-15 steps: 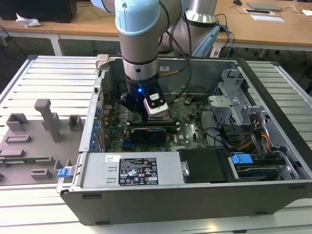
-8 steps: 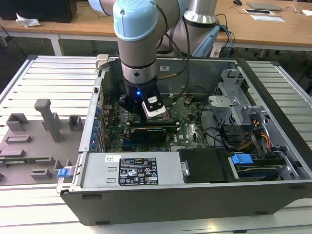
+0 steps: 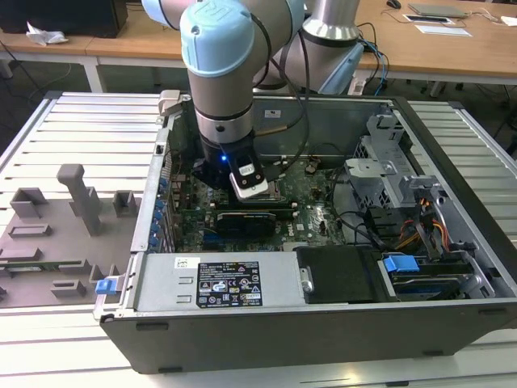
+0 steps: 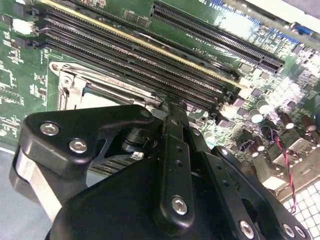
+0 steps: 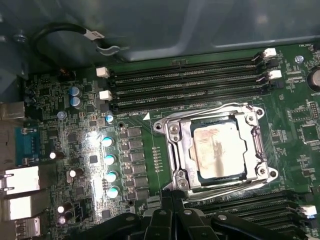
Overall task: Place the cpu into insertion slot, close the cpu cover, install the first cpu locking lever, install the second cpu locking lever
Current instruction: 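Install the second cpu locking lever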
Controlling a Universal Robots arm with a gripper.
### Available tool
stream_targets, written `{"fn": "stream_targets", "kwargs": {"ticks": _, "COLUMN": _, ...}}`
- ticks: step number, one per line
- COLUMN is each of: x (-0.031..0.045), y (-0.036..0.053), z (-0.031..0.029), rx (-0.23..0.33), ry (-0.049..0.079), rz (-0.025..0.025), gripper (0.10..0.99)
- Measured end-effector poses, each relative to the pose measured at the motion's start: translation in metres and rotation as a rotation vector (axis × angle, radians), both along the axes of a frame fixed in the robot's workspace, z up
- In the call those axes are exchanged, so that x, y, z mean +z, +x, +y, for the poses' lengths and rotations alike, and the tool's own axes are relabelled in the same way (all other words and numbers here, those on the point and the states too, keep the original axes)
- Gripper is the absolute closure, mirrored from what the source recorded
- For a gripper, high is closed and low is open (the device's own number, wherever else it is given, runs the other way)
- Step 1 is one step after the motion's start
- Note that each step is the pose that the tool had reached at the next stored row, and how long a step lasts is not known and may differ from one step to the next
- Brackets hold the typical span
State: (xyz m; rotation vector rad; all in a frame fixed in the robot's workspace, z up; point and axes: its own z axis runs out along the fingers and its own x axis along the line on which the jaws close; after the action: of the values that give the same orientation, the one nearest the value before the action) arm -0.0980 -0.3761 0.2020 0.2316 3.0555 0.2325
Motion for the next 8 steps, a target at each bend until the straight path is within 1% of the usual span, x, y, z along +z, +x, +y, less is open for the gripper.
{"fn": "stream_targets", "kwargs": {"ticks": 1, "x": -0.0016, "y": 0.0000, "z": 0.0000, "rx": 0.000, "ry": 0.005, "rz": -0.0007, "gripper": 0.980}}
{"fn": "stream_targets", "kwargs": {"ticks": 5, "x": -0.0035, "y": -0.0001, "z": 0.0000, "rx": 0.000, "ry": 0.007, "rz": -0.0002, "gripper": 0.980}}
{"fn": "stream_targets", "kwargs": {"ticks": 7, "x": -0.0023, "y": 0.0000, "z": 0.0000, "rx": 0.000, "ry": 0.007, "rz": -0.0005, "gripper": 0.980}}
{"fn": "stream_targets", "kwargs": {"ticks": 8, "x": 0.0010, "y": 0.0000, "z": 0.0000, "rx": 0.000, "ry": 0.007, "rz": -0.0007, "gripper": 0.980}}
